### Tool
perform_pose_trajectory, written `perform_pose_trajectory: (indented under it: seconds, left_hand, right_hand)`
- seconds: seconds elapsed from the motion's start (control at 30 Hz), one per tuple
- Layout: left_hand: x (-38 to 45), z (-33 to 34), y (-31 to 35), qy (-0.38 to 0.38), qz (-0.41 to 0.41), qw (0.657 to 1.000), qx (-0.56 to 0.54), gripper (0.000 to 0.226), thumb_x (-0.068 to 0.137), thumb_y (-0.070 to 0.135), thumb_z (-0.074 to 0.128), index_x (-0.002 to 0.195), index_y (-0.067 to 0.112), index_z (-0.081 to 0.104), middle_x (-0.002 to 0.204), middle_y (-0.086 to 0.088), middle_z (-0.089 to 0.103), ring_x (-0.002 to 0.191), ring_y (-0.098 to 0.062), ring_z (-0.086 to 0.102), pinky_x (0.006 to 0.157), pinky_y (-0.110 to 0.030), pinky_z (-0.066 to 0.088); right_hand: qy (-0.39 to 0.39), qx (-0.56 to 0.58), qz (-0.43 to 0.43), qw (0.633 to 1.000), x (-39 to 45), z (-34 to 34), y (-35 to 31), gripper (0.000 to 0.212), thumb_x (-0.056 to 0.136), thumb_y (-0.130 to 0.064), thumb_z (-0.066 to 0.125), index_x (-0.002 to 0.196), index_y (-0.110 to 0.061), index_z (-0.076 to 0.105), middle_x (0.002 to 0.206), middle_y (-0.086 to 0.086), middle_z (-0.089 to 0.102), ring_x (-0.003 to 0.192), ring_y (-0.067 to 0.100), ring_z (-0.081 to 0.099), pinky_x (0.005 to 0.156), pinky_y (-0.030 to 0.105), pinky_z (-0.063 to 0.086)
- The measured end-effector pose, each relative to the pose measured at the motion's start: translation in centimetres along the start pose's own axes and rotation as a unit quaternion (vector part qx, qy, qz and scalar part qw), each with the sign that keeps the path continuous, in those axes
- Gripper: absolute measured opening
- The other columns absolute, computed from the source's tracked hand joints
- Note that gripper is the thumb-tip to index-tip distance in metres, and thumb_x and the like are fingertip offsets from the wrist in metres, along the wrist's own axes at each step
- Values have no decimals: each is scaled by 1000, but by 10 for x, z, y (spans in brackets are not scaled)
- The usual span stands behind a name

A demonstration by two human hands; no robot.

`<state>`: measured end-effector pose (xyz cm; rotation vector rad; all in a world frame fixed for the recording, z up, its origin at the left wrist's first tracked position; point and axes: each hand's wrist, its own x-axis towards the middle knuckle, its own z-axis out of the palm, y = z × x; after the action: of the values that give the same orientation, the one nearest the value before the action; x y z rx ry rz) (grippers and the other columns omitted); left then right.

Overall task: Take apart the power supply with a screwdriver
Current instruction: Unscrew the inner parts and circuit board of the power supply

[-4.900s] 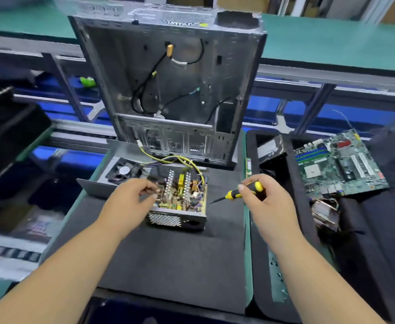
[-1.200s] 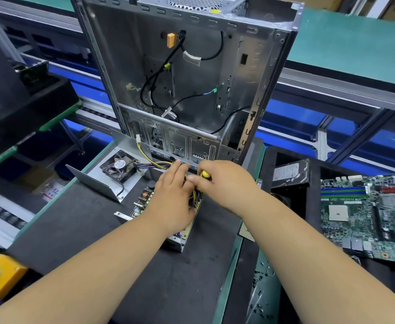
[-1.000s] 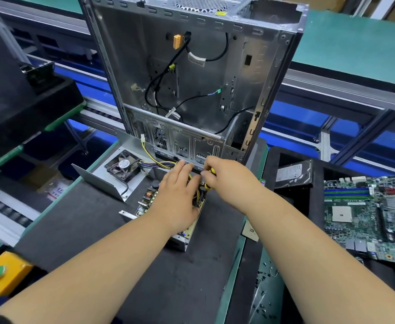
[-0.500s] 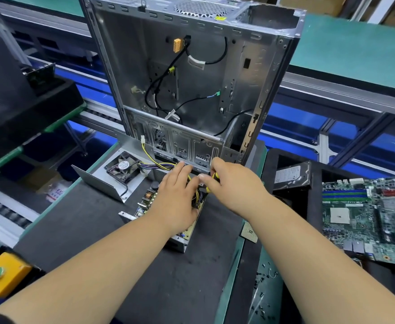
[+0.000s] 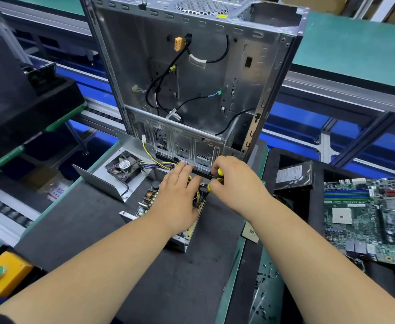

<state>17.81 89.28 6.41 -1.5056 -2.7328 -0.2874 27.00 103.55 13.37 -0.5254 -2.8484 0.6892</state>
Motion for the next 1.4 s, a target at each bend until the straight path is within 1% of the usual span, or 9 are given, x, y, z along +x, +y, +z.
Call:
perform_pose_trajectory:
  seconds: [0.23, 0.37, 0.53, 0.73, 0.9, 1.0, 1.1, 1.23, 1.4]
  left_hand:
    - [-1, 0, -1, -4, 1, 1000, -1, 75, 79, 41, 64, 145, 22, 33, 161, -5, 9, 151, -23, -10, 120, -41, 6]
    - [-1, -2, 1, 1, 1, 1000, 3, 73, 79, 41, 64, 144, 22, 34, 161, -5, 10, 151, -23, -9, 119, -40, 4]
    - [-1, -2, 2, 1, -1, 1000, -2, 71, 79, 41, 65, 141, 22, 37, 161, -5, 11, 151, -24, -8, 119, -40, 5]
    - [-1, -2, 2, 1, -2, 1000, -6, 77, 80, 42, 65, 146, 21, 32, 161, -5, 11, 151, -23, -8, 120, -40, 4]
    - [-2, -3, 2, 3, 0, 1000, -5, 72, 80, 42, 65, 142, 22, 36, 160, -5, 10, 151, -23, -9, 119, -40, 5]
    - [-2, -2, 2, 2, 0, 1000, -4, 70, 80, 42, 65, 140, 23, 35, 161, -5, 9, 151, -23, -10, 119, -40, 5]
    - [-1, -2, 2, 2, 0, 1000, -7, 70, 80, 42, 65, 141, 22, 35, 161, -5, 9, 151, -23, -10, 119, -40, 5]
    - [-1, -2, 2, 2, -1, 1000, -11, 74, 80, 41, 66, 143, 21, 34, 161, -6, 11, 151, -23, -8, 120, -41, 5]
    - [-1, -2, 1, 4, 0, 1000, -10, 70, 79, 41, 66, 141, 22, 37, 161, -6, 11, 151, -23, -8, 119, -40, 5]
  right_hand:
    - [27, -86, 7, 996, -1, 7, 3, 32, 99, -51, 45, 96, -21, 57, 83, -2, 60, 80, 23, 58, 64, 35, 46]
    - [30, -21, 14, 999, 0, 9, 2, 13, 96, -36, 55, 99, -24, 52, 88, -2, 60, 81, 22, 55, 63, 33, 39]
    - [17, 0, 13, 1000, -2, 8, 0, 14, 88, -26, 56, 101, -21, 53, 103, 1, 58, 94, 24, 54, 70, 33, 40]
    - [32, -90, 28, 995, -5, 7, -2, 40, 97, -58, 42, 92, -21, 55, 81, -2, 60, 80, 23, 57, 65, 36, 47]
    - [17, -5, 36, 999, -6, 7, -2, 16, 98, -36, 53, 104, -22, 57, 95, 0, 62, 88, 23, 57, 68, 34, 43]
    - [24, 23, 37, 999, -7, 5, -1, 18, 92, -25, 57, 110, -20, 56, 108, 1, 60, 97, 22, 55, 76, 36, 46]
    - [22, -4, 41, 999, -9, 6, 0, 18, 92, -30, 53, 108, -21, 55, 106, 0, 60, 95, 23, 56, 74, 36, 46]
    - [28, -62, 47, 997, -9, 5, -1, 36, 98, -55, 41, 92, -23, 54, 81, -4, 59, 77, 21, 57, 60, 33, 44]
    - [28, -21, 47, 998, -7, 6, 0, 19, 100, -42, 48, 103, -24, 55, 87, -3, 61, 82, 22, 57, 61, 33, 39]
